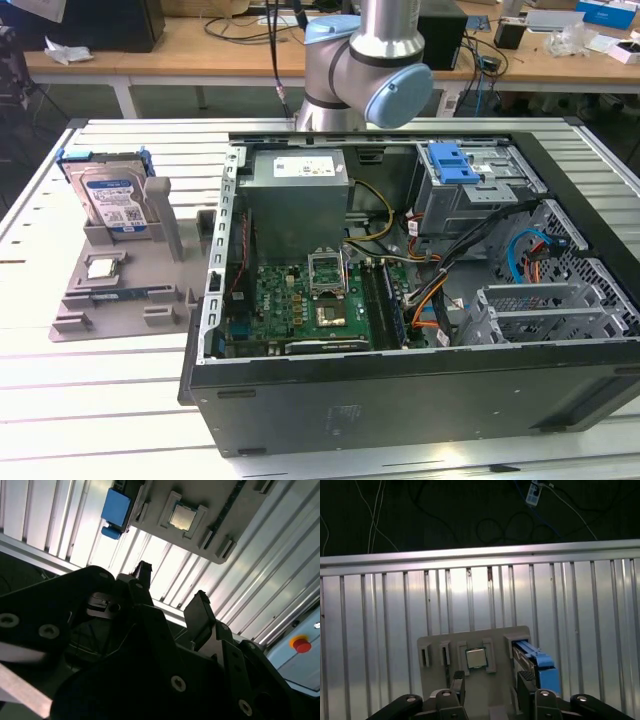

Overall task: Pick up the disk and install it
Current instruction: 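Pick up the disk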

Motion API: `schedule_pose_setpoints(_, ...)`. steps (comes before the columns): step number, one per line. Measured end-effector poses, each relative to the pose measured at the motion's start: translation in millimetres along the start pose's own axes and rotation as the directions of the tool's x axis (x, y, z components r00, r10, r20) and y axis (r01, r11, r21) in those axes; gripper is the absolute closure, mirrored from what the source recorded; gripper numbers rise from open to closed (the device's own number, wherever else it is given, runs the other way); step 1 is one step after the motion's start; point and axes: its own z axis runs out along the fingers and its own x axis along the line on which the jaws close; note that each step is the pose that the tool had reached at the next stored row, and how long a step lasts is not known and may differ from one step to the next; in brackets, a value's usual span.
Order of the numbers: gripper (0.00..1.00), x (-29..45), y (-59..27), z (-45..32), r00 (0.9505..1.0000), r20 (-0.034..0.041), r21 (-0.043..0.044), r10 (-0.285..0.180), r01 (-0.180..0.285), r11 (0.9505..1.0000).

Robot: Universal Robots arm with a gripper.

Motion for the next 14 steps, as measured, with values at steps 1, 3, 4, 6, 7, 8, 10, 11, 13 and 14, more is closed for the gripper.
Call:
schedule_pose_setpoints(1, 0.46, -1.9, -0.4, 0.0, 1.0000, -0.0004, 0.0000, 0.000, 0.000, 1.0000)
schedule_pose_setpoints(3, 0.46, -5.4, -1.1, 0.1, 1.0000, -0.0012, 0.0001, 0.000, 0.000, 1.0000)
schedule_pose_setpoints(4, 0.46, -7.2, -1.4, 0.1, 1.0000, -0.0014, 0.0002, 0.000, 0.000, 1.0000)
schedule_pose_setpoints(6, 0.46, -10.4, -2.1, 0.2, 1.0000, -0.0018, 0.0002, 0.000, 0.000, 1.0000)
schedule_pose_setpoints(7, 0.46, -12.0, -2.4, 0.2, 1.0000, -0.0019, 0.0001, 0.000, 0.000, 1.0000)
schedule_pose_setpoints(8, 0.46, -14.2, -2.7, 0.2, 1.0000, -0.0021, 0.0001, 0.000, 0.000, 1.0000)
schedule_pose_setpoints(10, 0.46, -19.1, -3.3, 0.4, 1.0000, -0.0022, 0.0001, 0.000, 0.000, 1.0000)
schedule_pose_setpoints(11, 0.46, -23.2, -3.9, 0.5, 1.0000, -0.0021, 0.0003, 0.000, 0.000, 1.0000)
schedule_pose_setpoints(13, 0.46, -29.7, -4.9, 0.5, 1.0000, -0.0024, 0.0001, 0.000, 0.000, 1.0000)
schedule_pose_setpoints(14, 0.46, -32.2, -5.4, 0.5, 1.0000, -0.0025, 0.0001, 0.000, 0.000, 1.0000)
